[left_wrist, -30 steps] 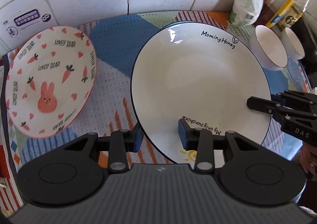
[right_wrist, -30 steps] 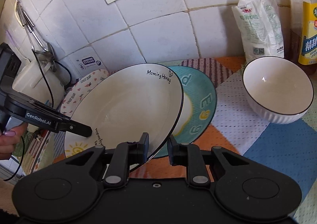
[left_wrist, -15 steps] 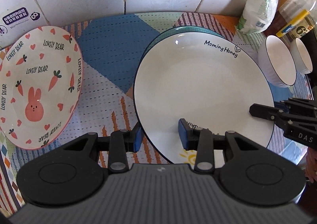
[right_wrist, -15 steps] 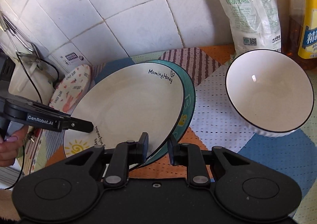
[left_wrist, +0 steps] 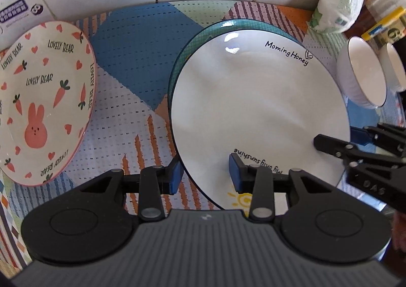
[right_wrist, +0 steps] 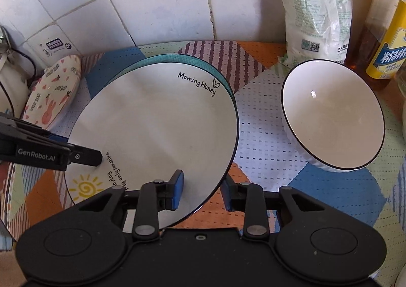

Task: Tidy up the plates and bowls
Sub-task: 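Lower the white plate onto the egg plate and open the right gripper, then move the right gripper to the pink-bunny plate rim and grasp it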

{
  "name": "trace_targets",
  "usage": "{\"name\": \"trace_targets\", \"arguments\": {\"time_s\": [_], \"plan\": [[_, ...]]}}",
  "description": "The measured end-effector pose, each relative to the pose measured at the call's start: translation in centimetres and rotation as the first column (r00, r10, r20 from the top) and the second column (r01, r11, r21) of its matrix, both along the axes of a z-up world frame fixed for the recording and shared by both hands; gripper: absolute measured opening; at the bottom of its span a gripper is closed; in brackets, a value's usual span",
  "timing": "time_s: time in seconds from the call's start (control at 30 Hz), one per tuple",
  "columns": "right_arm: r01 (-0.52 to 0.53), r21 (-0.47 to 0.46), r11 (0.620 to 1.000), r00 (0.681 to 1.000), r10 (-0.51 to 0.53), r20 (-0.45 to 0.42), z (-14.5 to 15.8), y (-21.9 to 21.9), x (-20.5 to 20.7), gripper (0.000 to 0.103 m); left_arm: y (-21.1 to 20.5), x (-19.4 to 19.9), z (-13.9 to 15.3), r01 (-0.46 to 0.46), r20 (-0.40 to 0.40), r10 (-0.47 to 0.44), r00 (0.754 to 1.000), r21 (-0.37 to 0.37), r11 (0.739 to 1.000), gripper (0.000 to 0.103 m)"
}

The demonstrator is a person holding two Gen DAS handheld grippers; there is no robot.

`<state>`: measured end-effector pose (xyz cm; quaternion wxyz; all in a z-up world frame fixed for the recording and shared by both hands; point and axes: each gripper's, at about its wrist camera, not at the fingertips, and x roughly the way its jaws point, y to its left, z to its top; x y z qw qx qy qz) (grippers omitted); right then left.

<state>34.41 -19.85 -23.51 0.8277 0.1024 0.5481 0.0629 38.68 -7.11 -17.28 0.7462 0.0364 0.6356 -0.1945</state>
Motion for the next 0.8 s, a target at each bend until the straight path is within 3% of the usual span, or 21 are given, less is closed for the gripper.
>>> {"name": "trace_targets", "arguments": {"time_s": [0.27, 0.4, 0.5, 0.63, 0.8], "plan": [[0.03, -0.149, 0.988, 0.995, -0.015, 0.101, -0.4, 2.3, -0.9, 0.045, 3.1, -0.6, 2.8, -0.029, 0.078, 0.034, 0.996, -0.062, 0.998, 0.037], [0.08, -0.203, 0.976, 0.986, -0.047, 0.161, 0.7, 3.3, -2.5, 0.044, 4.1, -1.6, 4.6, 0.041, 0.153, -0.043, 0.987, 0.014, 0.999, 0.037], [0.106, -0.183, 0.977, 0.969, -0.061, 0.238, 3.0, 4.2, -4.7, 0.044, 4.9, -2.2, 6.1, 0.092, 0.189, -0.103, 0.977, 0.066, 0.994, 0.038], [0.133, -0.155, 0.979, 0.945, -0.078, 0.316, 6.0, 5.8, -6.7, 0.046, 7.3, -3.3, 8.3, 0.128, 0.233, -0.142, 0.962, 0.076, 0.989, 0.041], [0.183, -0.083, 0.98, 0.909, -0.137, 0.395, 9.3, 7.8, -9.1, 0.05, 10.3, -3.8, 10.1, 0.101, 0.301, -0.132, 0.945, 0.117, 0.988, 0.048]]}}
